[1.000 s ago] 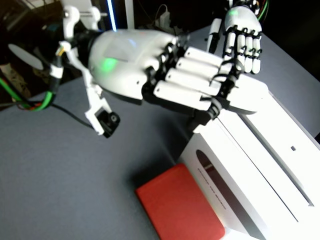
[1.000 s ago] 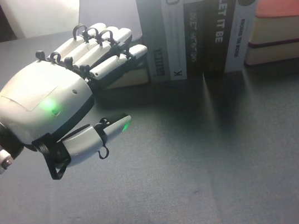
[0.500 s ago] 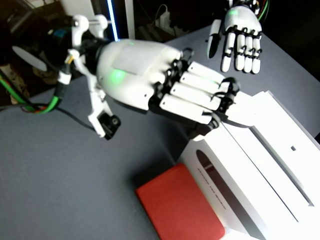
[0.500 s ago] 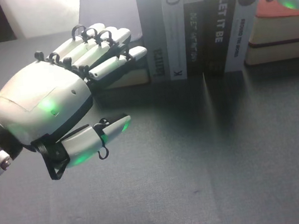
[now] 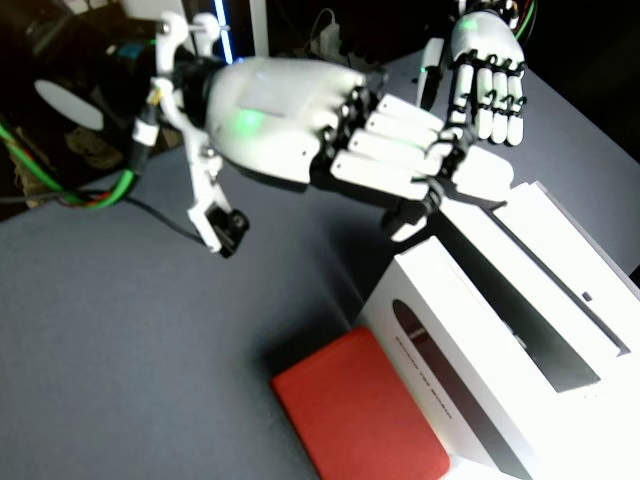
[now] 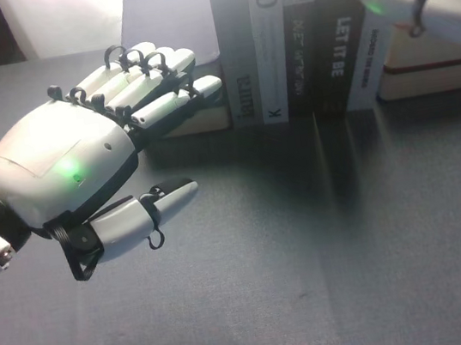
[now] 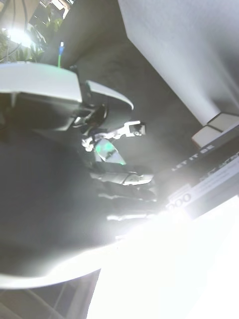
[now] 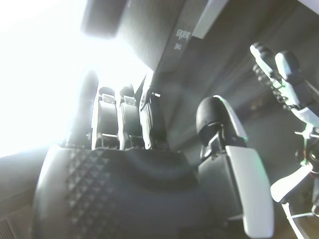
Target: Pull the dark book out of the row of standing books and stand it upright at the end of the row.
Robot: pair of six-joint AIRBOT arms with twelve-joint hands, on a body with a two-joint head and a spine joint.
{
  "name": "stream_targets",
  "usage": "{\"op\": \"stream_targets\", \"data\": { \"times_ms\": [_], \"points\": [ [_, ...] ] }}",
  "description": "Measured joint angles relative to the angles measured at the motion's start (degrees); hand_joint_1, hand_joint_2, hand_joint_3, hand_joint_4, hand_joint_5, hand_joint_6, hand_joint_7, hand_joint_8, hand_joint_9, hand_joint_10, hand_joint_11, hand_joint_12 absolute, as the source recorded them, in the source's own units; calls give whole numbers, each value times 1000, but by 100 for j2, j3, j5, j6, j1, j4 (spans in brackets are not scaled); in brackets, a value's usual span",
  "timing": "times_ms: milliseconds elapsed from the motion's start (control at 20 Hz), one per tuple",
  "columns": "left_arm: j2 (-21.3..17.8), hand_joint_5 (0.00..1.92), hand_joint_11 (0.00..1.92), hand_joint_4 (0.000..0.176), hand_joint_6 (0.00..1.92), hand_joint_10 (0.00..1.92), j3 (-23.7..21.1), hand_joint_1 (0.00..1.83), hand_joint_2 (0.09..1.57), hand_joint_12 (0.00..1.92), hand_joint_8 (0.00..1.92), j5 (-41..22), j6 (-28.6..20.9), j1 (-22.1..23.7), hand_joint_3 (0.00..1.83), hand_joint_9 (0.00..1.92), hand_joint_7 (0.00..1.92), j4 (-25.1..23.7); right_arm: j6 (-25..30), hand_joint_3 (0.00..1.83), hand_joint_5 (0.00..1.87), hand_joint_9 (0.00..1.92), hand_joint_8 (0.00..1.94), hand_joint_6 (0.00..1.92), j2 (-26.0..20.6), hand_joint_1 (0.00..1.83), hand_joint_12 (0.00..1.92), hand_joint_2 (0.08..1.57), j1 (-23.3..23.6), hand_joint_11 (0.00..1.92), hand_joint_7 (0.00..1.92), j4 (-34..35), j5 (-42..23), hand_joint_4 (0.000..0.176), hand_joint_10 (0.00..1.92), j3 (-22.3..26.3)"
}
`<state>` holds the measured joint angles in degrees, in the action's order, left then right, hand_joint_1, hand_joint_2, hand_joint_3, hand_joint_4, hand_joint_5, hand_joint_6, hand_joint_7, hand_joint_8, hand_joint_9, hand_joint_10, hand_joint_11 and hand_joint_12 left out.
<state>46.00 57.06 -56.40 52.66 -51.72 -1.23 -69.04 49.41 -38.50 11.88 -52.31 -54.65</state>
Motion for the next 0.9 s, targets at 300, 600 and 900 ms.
{"op": "stream_targets", "data": {
  "times_ms": [300, 600, 900],
  "points": [
    [-22, 168, 0, 52, 3, 0, 0, 503, 1388, 0, 0, -24, 2, -37, 0, 0, 0, 37, 715, 1, 441, 0, 10, 757, -280, 392, 1921, 1355, -485, 0, 119, -553, -490, 0, 0, 227],
    [-35, 167, 0, 54, 1, 0, -11, 475, 1381, 0, 0, -74, 0, -72, 0, 0, 0, 66, 1051, 0, 541, 0, 10, 507, -352, 240, 1921, 1340, -754, 0, 156, -719, -573, 0, 0, 321],
    [-48, 180, 0, 44, 7, 0, -35, 566, 1371, 0, 0, -136, 0, -129, 0, 0, 0, 85, 1056, 1, 331, 0, 0, 549, -420, 340, 1921, 1371, -817, 0, 111, -745, -708, 0, 0, 350]
  ]
}}
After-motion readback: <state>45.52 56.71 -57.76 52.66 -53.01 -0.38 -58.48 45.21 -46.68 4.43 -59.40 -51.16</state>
